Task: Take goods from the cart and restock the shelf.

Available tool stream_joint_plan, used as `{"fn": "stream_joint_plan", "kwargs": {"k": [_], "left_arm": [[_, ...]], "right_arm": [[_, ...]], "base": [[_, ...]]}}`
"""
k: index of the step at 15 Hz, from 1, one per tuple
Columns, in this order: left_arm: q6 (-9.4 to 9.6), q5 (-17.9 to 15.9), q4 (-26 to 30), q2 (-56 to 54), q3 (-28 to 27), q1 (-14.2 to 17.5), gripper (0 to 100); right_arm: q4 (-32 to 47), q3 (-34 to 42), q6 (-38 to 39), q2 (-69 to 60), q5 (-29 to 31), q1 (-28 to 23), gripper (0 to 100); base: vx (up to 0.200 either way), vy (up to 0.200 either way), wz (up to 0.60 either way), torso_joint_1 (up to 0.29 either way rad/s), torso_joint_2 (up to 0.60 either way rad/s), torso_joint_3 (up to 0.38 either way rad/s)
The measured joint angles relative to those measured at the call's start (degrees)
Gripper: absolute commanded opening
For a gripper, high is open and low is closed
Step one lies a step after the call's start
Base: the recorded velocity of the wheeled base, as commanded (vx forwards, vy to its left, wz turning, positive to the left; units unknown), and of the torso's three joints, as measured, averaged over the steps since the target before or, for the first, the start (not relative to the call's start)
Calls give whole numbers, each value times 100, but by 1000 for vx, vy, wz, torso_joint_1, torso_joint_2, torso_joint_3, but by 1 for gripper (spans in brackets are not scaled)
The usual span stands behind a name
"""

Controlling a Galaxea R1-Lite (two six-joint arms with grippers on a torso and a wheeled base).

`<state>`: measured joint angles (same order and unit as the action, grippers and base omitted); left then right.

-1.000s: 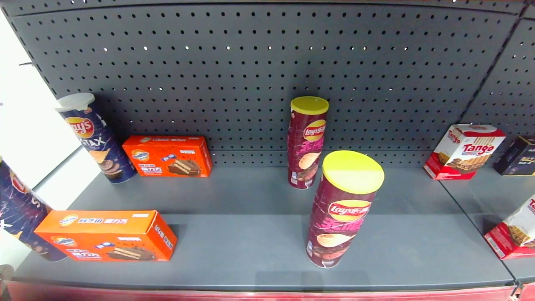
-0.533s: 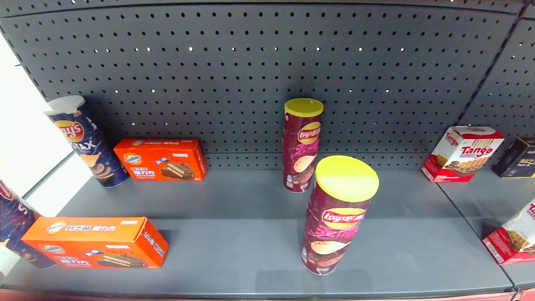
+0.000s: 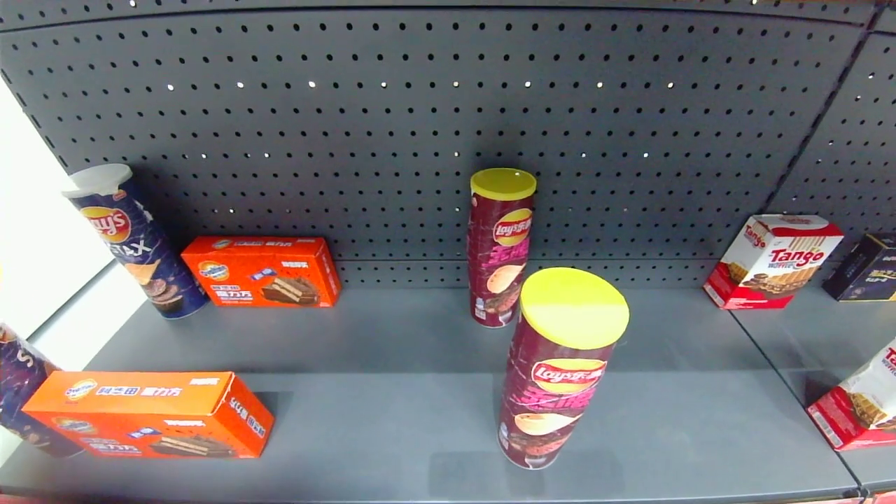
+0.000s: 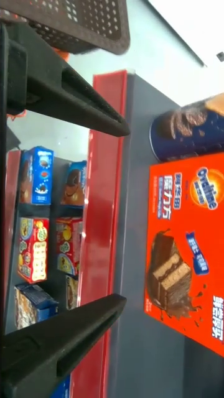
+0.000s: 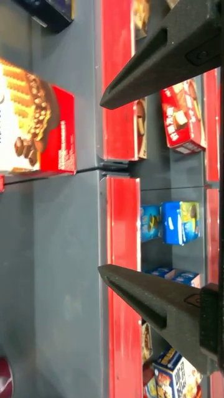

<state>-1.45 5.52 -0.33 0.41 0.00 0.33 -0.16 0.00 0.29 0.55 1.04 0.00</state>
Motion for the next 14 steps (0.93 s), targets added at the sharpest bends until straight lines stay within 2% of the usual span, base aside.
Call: {"fn": "stream_joint_plan", "kwargs": {"k": [2,4,8,10,14], "left_arm": [[1,2,1,0,0,-2,100],[1,0,1,0,0,0,100],[-10,-5,0,0,0,0,100],[-18,-6,1,0,0,0,100],[-18,-6,1,0,0,-2,100]], "right_arm": [[62,-60,-29,18,74,-5,100],[240,-707,-78,286,-26,51,100],[227,-2431,-346,1664,-891,484,100],[199,-3029,-519,2381,-1329,707,100],[-123,-3362,-1045,3738,-1790,1226,100]], "base": [[0,0,0,0,0,0],[0,0,0,0,0,0],[0,0,0,0,0,0],[0,0,0,0,0,0],[0,0,0,0,0,0]]}}
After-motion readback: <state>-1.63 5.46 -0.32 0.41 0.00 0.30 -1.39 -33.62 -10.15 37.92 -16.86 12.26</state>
